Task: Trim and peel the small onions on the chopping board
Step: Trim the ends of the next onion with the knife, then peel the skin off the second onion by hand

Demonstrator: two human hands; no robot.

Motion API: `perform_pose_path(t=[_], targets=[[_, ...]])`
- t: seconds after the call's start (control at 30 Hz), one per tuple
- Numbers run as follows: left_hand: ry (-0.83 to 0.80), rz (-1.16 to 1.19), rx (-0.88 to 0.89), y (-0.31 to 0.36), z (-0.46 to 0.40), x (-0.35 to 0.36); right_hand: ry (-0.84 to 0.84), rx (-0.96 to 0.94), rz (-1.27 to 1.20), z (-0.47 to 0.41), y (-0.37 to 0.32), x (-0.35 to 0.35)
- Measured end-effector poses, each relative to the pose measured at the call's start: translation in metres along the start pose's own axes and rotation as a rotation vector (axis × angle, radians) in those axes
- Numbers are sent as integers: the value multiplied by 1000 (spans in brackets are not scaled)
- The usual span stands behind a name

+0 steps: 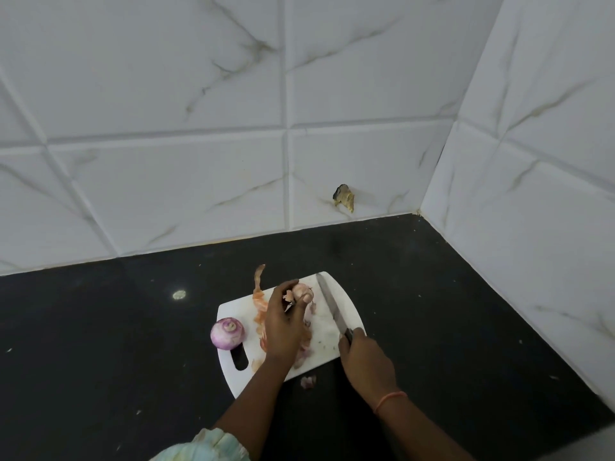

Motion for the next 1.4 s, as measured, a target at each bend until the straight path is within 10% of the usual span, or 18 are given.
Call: perform_pose_path(t=[0.4, 0.53, 0.73, 1.17, 1.4], targets=[[63, 846, -625, 39, -18, -26, 124, -126, 107, 3, -19, 12], [54, 862, -715, 46, -21, -34, 165, -130, 132, -3, -21, 9], [-10, 854, -782, 65, -22, -44, 266, -343, -490, -8, -60, -43], [-169, 843, -702, 80, -26, -55, 484, -499, -595, -17, -91, -62], [-28, 805, -746, 79, -30, -59, 324, -364, -710, -20, -88, -53]])
Point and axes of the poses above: each hand's wrist, its own z-axis away from the middle knuckle, its own x-axis out of the palm, y = z × x, the point moved 1 cm from there along -z, towards the middle knuckle, and after that the axes turned 14 degrees about z, right-handed, at the moved point
